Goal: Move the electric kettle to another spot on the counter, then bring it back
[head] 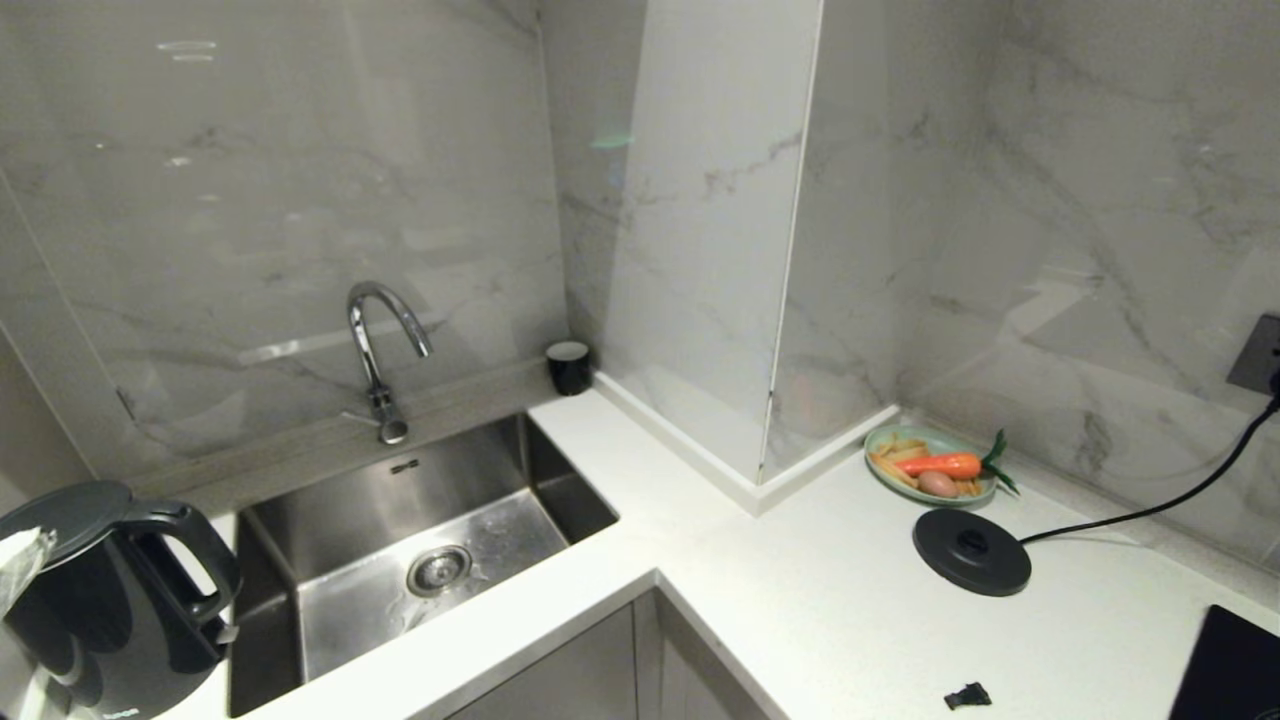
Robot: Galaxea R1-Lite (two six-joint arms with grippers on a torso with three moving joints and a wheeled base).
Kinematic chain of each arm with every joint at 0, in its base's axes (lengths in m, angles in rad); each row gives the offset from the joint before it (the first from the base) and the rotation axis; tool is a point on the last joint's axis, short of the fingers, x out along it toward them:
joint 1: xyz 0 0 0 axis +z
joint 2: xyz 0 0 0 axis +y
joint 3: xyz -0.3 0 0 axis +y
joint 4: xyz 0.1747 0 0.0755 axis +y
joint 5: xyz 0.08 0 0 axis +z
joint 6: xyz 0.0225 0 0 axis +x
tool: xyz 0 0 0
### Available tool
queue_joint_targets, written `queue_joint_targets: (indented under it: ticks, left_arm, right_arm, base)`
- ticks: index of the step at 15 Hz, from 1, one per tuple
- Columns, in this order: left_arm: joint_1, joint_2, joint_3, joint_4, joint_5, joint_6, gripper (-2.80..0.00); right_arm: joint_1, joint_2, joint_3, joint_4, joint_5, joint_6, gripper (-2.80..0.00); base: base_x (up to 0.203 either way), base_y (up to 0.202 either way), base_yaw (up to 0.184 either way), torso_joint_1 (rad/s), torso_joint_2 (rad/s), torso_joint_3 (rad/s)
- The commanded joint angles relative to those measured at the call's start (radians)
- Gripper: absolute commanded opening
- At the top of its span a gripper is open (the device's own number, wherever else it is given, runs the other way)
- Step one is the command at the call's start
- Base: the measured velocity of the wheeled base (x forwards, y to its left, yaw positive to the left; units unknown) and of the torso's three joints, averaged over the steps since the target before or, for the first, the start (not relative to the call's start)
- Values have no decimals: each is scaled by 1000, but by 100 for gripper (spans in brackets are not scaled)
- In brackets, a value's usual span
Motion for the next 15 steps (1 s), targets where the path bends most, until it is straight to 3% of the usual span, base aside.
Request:
queue_joint_targets:
  ticks: [1,8,11,15]
  left_arm:
    - [1,-195,-45,222,1,1,-280]
    - [4,-519,56,473,-7,48,-280]
    - [7,-604,219,502,-4,94,-280]
    - [9,-610,219,508,1,78,-280]
  right_arm:
    - [0,1,0,-1,0,-1,-280]
    - [-1,1,0,-1,0,-1,-280]
    - [0,1,0,-1,0,-1,-280]
    - [0,1,0,-1,0,-1,-280]
  base:
    - [0,0,0,0,0,0]
    - [0,0,0,0,0,0]
    - [0,0,0,0,0,0]
    - [0,0,0,0,0,0]
